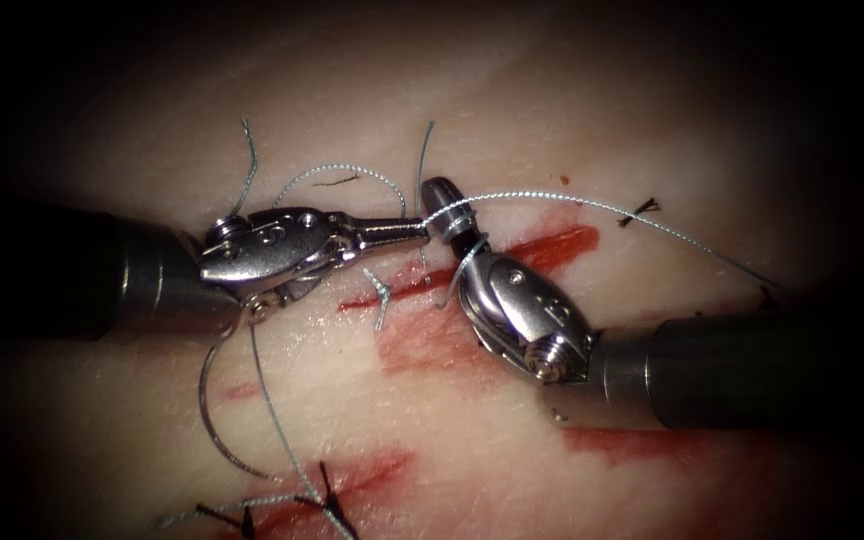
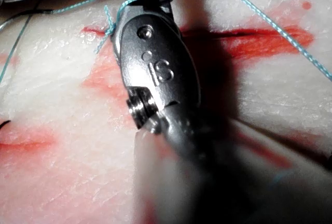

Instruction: Wound Closure

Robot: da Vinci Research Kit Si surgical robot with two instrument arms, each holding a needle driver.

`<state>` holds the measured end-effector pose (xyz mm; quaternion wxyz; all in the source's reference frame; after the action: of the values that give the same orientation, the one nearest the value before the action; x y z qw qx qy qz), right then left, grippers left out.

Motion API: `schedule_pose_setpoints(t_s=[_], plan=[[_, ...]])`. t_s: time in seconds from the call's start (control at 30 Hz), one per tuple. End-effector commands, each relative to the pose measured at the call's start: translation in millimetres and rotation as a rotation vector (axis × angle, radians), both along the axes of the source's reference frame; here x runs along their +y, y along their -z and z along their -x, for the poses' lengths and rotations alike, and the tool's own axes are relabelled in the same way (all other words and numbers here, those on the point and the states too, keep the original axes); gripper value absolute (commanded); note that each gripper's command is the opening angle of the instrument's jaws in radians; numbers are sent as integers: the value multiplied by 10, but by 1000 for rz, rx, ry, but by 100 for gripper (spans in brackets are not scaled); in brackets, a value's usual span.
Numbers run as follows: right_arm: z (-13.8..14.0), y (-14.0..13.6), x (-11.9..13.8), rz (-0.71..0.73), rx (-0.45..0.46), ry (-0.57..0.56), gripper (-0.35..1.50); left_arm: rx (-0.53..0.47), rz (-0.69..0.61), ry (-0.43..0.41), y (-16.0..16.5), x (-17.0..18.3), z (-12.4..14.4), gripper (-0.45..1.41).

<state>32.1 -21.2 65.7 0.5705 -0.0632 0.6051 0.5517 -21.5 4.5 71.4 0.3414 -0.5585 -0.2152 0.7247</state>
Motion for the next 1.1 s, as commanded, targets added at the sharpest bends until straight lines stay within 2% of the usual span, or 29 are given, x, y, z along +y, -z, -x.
schedule_pose_setpoints(t_s=[0.03,0.1,0.2,0.33,0.43,0.6,1.1], plan=[[-7,-4,-3,-9,2,17,2,0,0,-1,-6,-3,5,-45],[-8,-5,-3,-16,6,43,10,0,-5,2,-6,-3,5,-45],[-8,-5,-3,-17,15,67,10,-1,-4,-2,-7,-4,6,-45],[-9,-6,-2,-18,19,77,31,-4,-4,-7,-7,-5,6,-45],[-9,-8,-1,-14,13,74,29,-5,-9,-7,-7,-5,6,-45],[-8,-9,2,-14,6,53,41,-5,-9,-8,-7,-5,6,-45],[-11,-15,9,-17,-2,38,39,-1,-8,-1,-7,-4,8,-45]])
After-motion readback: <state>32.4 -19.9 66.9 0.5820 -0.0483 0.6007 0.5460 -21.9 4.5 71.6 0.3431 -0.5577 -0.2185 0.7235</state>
